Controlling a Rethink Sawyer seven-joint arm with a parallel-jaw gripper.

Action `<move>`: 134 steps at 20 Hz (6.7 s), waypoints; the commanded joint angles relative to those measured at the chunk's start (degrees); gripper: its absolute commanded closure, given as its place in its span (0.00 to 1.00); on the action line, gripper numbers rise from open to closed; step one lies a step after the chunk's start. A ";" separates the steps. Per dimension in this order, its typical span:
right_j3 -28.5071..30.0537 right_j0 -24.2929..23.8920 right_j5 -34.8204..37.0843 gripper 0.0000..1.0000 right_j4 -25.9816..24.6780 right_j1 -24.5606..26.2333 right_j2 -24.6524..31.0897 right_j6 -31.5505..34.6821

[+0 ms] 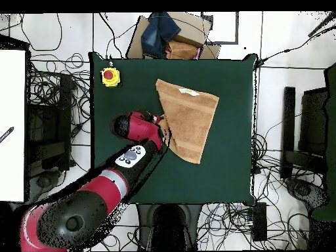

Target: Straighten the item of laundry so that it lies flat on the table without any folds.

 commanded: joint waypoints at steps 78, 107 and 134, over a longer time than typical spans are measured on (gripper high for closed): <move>3.60 -2.29 -5.18 0.00 -11.22 1.79 4.40 13.73; 2.38 -9.08 -13.14 0.00 -16.50 3.37 8.74 8.96; 4.52 -5.21 -15.32 1.00 -13.95 3.90 6.65 12.14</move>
